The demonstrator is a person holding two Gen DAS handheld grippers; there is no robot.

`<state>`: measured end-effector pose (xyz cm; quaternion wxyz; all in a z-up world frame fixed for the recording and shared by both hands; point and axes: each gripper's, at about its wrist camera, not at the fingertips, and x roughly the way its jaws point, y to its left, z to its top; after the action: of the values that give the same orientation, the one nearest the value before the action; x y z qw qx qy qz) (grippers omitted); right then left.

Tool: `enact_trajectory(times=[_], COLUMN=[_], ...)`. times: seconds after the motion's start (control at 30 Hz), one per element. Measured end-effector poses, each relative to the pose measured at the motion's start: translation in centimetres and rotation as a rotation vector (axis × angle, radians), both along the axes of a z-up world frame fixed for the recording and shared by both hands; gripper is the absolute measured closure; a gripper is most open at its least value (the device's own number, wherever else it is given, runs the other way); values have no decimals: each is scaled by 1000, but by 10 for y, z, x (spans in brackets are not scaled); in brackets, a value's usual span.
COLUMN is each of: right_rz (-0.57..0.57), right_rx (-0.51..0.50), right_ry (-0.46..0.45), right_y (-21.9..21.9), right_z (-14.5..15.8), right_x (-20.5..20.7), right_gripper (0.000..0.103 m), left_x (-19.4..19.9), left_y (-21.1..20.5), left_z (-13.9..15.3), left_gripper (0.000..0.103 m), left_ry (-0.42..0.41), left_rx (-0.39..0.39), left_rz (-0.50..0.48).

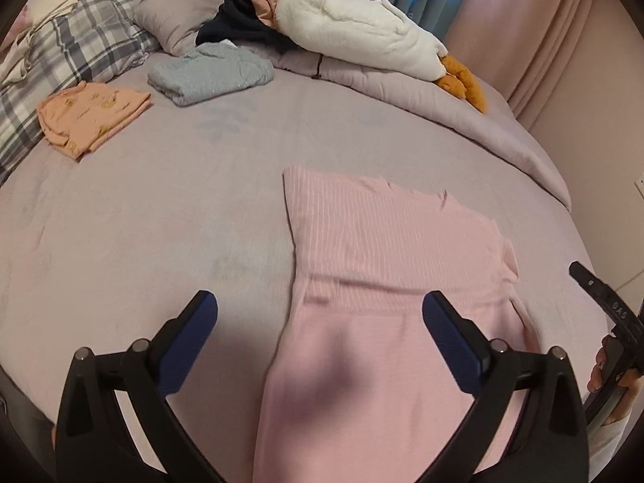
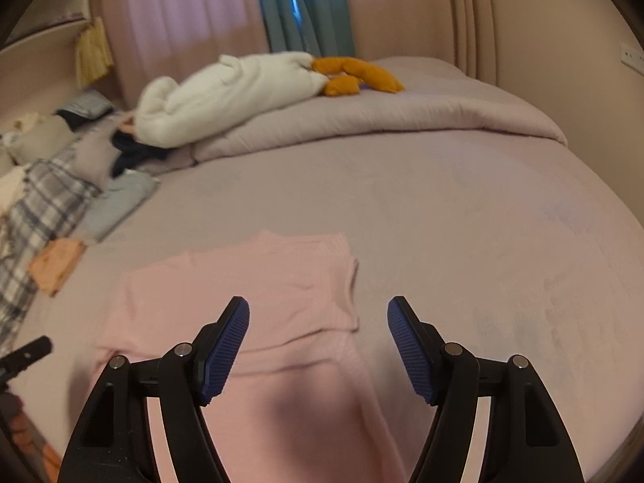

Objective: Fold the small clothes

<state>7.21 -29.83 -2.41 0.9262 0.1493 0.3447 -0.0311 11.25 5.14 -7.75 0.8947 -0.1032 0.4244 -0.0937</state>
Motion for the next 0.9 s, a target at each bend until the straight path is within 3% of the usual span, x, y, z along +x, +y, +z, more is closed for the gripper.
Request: enact_trajectory(times=[0.03, 0.1, 0.27, 0.6, 0.7, 0.8, 0.9], right_rz=[7, 32, 29, -44, -54, -44, -22], right_rx=[2, 25, 114, 100, 117, 124, 139], right_ry=[-8, -16, 26, 211, 250, 293, 322], right_y=[-1, -4, -11, -16, -17, -16, -13], right_z=[1, 0, -18, -65, -74, -81, -87], right_x=[-4, -18, -48, -99, -110, -114, -115], right_gripper=[19, 15, 15, 15, 22, 38, 54], left_x=[-5, -18, -35, -47, -51, -58, -63], left_y=[1, 3, 9, 27, 27, 30, 29], left_z=[-2, -8, -34, -68, -79, -84, -85], left_gripper=[1, 1, 2, 13, 14, 22, 40], left_ry=[8, 31, 115, 243, 292, 299, 292], left_rx=[-10, -35, -44, -95, -103, -107, -103], left_rz=[-5, -28, -52, -32, -48, -42, -55])
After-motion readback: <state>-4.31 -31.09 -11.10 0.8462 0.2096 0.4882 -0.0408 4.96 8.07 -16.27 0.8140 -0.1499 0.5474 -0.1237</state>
